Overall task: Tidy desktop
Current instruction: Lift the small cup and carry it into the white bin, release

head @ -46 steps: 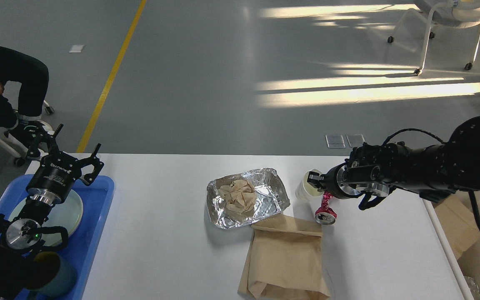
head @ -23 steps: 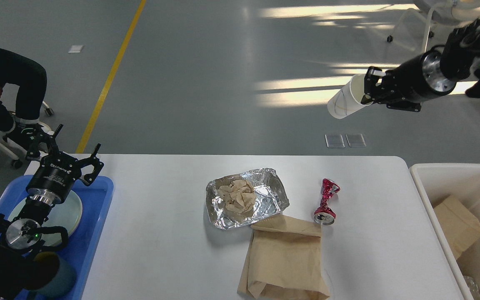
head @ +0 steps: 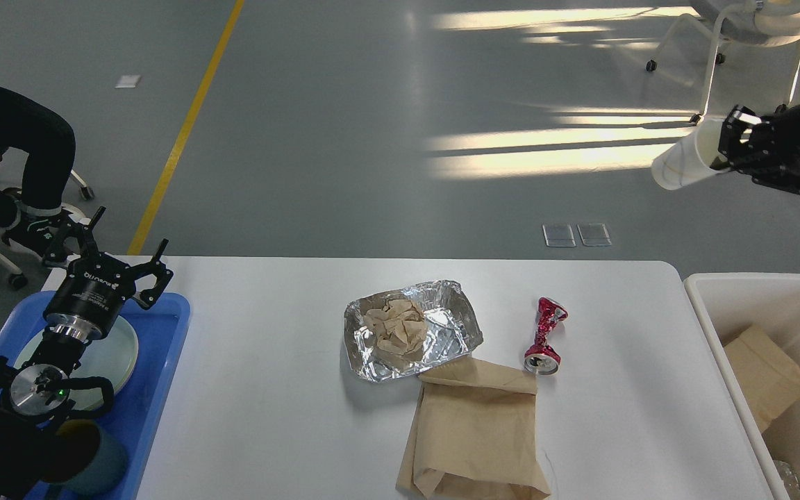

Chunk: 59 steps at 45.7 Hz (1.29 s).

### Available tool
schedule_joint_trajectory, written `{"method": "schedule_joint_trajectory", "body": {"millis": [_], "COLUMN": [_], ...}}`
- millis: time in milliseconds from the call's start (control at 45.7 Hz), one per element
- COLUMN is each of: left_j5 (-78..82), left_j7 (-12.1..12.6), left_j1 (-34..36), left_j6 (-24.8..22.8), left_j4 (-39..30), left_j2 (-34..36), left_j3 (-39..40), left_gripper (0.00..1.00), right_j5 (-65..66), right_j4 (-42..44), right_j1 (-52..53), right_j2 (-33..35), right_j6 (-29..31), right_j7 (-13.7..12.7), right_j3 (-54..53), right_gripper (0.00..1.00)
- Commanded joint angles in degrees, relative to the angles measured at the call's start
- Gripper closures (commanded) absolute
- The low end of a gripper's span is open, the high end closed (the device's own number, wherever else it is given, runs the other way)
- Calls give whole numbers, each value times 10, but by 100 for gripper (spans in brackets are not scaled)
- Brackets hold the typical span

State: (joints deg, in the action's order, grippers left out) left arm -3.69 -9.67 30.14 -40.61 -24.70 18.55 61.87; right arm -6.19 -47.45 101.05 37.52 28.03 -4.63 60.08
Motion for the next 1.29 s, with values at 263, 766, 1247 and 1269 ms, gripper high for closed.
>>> {"method": "schedule_joint_trajectory", "body": {"millis": [263,766,1247,1269], "left_j5": [0,0,0,0], "left_j7": [0,0,0,0], "left_j1": [0,0,0,0], "left_j6": [0,0,0,0], "left_j4": [0,0,0,0], "left_j2": [0,0,0,-1], "left_j3": [0,0,0,0], "left_gripper": [4,4,4,4], "right_j5": [-8,-8,-8,-8], "right_j4": [142,219,-48,-60], "right_j1": [-321,-456,-32,-15], "right_j2": [1,-45,-104,-110], "right_j6": [-190,-264,-164,-147], "right_j7": [1,0,0,0], "right_j3": [-16,-17,100,104], "right_gripper": [100,0,0,0]}}
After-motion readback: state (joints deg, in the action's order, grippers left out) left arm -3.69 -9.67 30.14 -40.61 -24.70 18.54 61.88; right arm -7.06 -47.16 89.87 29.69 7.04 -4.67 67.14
